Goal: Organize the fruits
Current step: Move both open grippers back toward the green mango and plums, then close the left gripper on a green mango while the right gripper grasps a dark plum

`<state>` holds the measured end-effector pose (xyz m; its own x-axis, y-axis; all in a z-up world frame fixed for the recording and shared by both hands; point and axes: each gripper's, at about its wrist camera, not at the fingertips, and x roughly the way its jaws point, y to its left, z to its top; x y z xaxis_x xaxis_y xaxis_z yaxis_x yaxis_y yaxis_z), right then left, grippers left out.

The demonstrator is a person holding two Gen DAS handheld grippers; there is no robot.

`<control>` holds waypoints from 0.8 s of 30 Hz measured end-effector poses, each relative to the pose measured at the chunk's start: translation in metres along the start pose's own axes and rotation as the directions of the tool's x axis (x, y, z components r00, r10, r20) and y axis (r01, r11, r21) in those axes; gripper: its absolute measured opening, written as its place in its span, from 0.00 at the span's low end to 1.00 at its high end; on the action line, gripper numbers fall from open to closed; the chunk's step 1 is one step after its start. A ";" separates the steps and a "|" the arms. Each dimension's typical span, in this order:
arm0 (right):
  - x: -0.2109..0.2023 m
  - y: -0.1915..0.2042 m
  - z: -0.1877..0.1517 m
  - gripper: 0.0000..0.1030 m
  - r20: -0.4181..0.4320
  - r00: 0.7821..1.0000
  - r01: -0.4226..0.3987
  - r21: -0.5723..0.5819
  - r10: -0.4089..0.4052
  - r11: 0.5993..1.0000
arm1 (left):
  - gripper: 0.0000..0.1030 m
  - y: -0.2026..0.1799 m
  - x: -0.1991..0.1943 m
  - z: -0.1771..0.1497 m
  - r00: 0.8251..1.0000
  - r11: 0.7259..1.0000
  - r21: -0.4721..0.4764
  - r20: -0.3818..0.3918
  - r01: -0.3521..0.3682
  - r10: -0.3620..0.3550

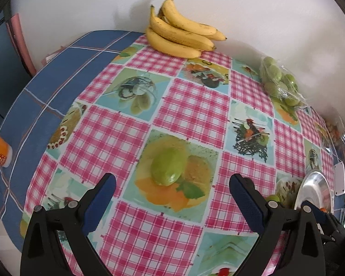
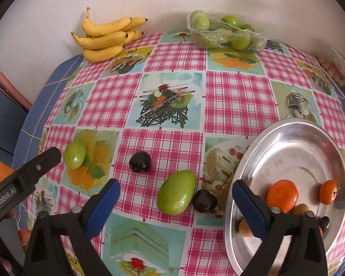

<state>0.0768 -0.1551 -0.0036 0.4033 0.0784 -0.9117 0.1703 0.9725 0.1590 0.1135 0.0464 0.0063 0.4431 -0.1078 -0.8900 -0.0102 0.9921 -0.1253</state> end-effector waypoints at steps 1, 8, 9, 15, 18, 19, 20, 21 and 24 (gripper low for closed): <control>-0.001 -0.001 0.001 0.83 0.004 1.000 -0.002 0.003 0.002 1.000 | 0.96 -0.002 0.001 0.000 1.000 1.000 0.005 -0.007 0.011 -0.011; 0.000 -0.005 0.002 0.63 -0.004 1.000 0.003 0.005 -0.003 1.000 | 0.96 -0.005 0.009 0.003 0.997 0.999 0.010 -0.057 0.049 -0.048; 0.001 -0.004 0.001 0.60 -0.009 1.000 0.006 0.002 -0.006 1.000 | 0.96 -0.005 0.010 0.003 0.997 0.998 0.007 -0.059 0.057 -0.057; 0.008 0.000 -0.001 0.52 -0.032 0.999 0.003 -0.015 -0.004 1.000 | 0.96 0.010 0.015 0.007 0.997 0.998 -0.037 -0.067 0.047 -0.049; 0.011 0.003 -0.001 0.51 -0.041 0.999 0.009 -0.022 -0.010 1.000 | 0.96 0.026 0.019 0.011 0.996 0.995 -0.089 -0.072 0.054 -0.060; 0.012 0.003 -0.001 0.51 -0.042 0.999 0.008 -0.021 -0.009 1.000 | 0.95 0.029 0.020 0.012 0.996 0.994 -0.097 -0.072 0.052 -0.059; 0.013 0.004 -0.001 0.51 -0.040 0.999 0.007 -0.021 -0.008 1.000 | 0.95 0.032 0.021 0.013 0.996 0.993 -0.105 -0.074 0.051 -0.059; 0.012 0.005 0.000 0.51 -0.035 0.999 0.006 -0.024 -0.006 1.000 | 0.95 0.033 0.023 0.014 0.995 0.993 -0.108 -0.077 0.053 -0.061; 0.012 0.011 0.004 0.51 -0.018 1.000 -0.006 -0.038 0.005 0.999 | 0.89 0.034 0.029 0.017 0.993 0.991 -0.113 -0.086 0.070 -0.080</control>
<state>0.0873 -0.1443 -0.0115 0.3877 0.0876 -0.9176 0.1337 0.9796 0.1500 0.1410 0.0784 -0.0168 0.3634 -0.1921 -0.9116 -0.0805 0.9684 -0.2361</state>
